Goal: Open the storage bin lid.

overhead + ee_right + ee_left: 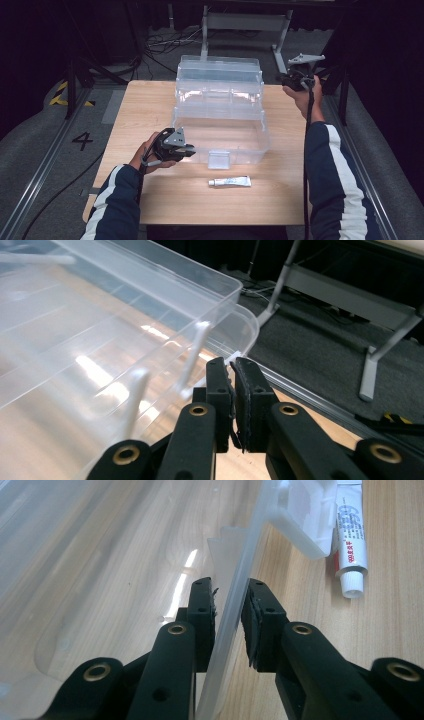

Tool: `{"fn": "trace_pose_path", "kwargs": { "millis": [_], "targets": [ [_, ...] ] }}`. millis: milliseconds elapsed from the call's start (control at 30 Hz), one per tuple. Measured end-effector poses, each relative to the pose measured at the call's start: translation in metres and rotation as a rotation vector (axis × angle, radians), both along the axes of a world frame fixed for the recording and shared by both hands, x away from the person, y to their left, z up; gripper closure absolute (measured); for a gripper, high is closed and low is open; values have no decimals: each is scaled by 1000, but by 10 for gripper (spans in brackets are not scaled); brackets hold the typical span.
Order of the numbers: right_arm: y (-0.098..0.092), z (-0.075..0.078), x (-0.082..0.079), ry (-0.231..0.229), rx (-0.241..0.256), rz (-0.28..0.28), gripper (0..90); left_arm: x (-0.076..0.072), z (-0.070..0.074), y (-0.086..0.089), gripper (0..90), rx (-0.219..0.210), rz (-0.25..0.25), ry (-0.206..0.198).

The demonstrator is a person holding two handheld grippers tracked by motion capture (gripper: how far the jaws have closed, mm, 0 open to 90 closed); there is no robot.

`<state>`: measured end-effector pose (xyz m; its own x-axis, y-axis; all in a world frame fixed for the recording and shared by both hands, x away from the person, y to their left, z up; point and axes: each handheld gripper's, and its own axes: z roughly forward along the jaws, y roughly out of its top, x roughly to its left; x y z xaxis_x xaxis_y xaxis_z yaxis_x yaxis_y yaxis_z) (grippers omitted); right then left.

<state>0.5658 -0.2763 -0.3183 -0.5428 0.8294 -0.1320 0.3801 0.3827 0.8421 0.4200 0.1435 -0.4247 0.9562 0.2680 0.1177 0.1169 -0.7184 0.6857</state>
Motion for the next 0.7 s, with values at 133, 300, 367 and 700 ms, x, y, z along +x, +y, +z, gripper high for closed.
{"fn": "trace_pose_path", "kwargs": {
  "millis": [133,300,367,700],
  "targets": [
    [0,1,-23,-14,-3,56,851,0,0,0,756,1,4,-3],
    [1,-2,-44,-14,-9,115,847,-1,0,0,754,3,7,-1],
    [1,-6,-57,-11,-19,147,843,-1,0,0,753,3,7,-2],
    [-8,-17,-98,-6,-10,225,832,-1,0,-1,750,3,9,0]
  ]
}}
